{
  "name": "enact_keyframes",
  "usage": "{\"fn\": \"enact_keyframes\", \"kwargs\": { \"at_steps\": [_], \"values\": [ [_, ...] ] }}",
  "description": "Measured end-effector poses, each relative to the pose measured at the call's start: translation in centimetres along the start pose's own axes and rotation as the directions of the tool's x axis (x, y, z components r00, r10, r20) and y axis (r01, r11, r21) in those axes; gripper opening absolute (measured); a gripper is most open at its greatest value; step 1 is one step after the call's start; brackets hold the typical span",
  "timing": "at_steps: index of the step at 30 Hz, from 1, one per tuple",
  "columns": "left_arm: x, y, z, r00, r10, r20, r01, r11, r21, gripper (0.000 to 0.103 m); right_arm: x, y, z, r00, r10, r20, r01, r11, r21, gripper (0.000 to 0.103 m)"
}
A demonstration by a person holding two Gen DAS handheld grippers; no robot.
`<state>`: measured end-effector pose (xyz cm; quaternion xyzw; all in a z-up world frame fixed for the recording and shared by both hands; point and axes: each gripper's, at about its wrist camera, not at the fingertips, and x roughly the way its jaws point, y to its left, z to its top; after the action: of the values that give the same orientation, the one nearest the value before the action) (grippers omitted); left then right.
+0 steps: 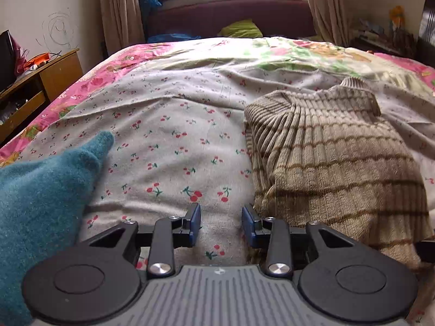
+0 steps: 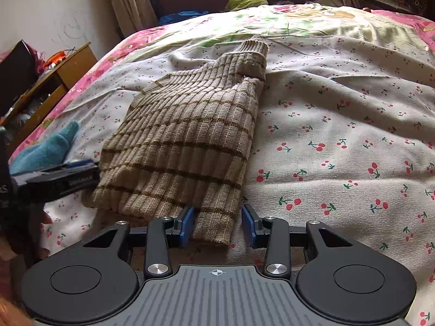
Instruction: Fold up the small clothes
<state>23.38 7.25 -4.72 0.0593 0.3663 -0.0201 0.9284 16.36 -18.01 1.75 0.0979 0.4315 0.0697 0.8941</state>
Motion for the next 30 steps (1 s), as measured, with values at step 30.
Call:
{"fn": "enact_keyframes", "kwargs": {
  "at_steps": [30],
  "values": [
    [-5.0,-0.9,-1.7,0.999,-0.030,-0.012,0.030,0.999,0.023,0.046,-1.2,0.5,-2.3,0.996,-0.035,-0.079,0.036,0.999,0.008,0.038]
  ]
}}
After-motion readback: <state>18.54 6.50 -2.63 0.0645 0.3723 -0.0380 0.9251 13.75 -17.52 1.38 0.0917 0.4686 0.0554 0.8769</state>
